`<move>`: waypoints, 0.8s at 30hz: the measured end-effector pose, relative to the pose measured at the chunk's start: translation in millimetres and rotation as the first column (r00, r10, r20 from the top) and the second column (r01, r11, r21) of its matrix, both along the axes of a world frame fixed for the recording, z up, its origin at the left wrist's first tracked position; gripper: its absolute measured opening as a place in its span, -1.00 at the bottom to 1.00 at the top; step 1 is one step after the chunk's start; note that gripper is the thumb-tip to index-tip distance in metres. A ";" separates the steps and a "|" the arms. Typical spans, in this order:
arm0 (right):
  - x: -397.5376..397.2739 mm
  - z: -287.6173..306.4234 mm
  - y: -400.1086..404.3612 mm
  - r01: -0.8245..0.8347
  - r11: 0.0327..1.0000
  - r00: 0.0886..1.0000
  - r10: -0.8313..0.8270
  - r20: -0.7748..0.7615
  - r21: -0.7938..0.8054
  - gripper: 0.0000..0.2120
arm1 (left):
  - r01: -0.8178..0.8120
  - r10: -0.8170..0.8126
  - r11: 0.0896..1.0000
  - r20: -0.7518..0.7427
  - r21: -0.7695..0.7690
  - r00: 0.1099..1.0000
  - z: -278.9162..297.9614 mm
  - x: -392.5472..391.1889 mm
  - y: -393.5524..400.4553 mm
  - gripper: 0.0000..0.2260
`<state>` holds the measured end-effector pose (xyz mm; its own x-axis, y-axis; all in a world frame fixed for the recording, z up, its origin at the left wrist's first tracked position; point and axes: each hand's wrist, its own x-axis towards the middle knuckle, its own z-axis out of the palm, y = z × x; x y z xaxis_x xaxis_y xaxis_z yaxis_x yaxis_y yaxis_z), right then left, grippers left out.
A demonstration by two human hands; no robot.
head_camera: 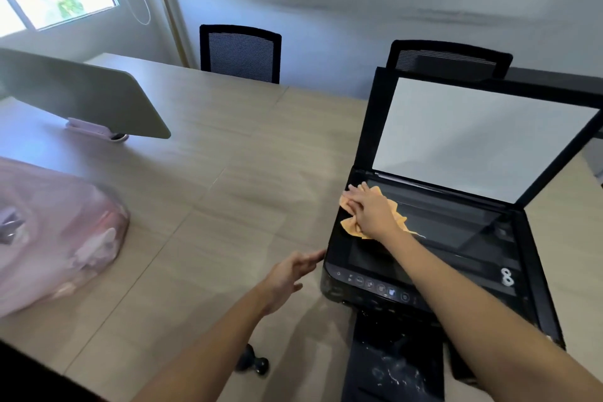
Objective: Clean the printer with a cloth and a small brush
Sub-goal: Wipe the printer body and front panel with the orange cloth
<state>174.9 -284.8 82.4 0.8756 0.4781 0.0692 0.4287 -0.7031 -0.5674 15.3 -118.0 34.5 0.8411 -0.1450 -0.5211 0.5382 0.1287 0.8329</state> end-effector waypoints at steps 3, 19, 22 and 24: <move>-54.9 -4.1 -20.8 -0.234 0.971 0.972 0.234 -0.001 0.059 -0.66 | -0.006 0.005 0.998 -0.017 -0.059 1.000 -7.2 -1.0 3.5 -0.48; 16.7 -20.3 17.0 0.004 0.978 0.991 0.024 0.130 -0.207 -0.68 | -0.042 0.036 0.996 -0.069 -0.083 0.997 -4.1 5.0 5.3 -0.45; -51.3 -13.1 3.3 -0.067 0.995 0.997 0.071 0.040 -0.078 -0.65 | -0.044 0.037 0.995 -0.076 -0.094 0.996 2.1 2.1 1.3 -0.49; -87.3 -5.2 -3.8 -0.134 0.990 0.990 0.133 -0.037 -0.038 -0.63 | -0.017 0.012 0.996 -0.061 -0.087 0.998 5.7 0.6 0.7 -0.49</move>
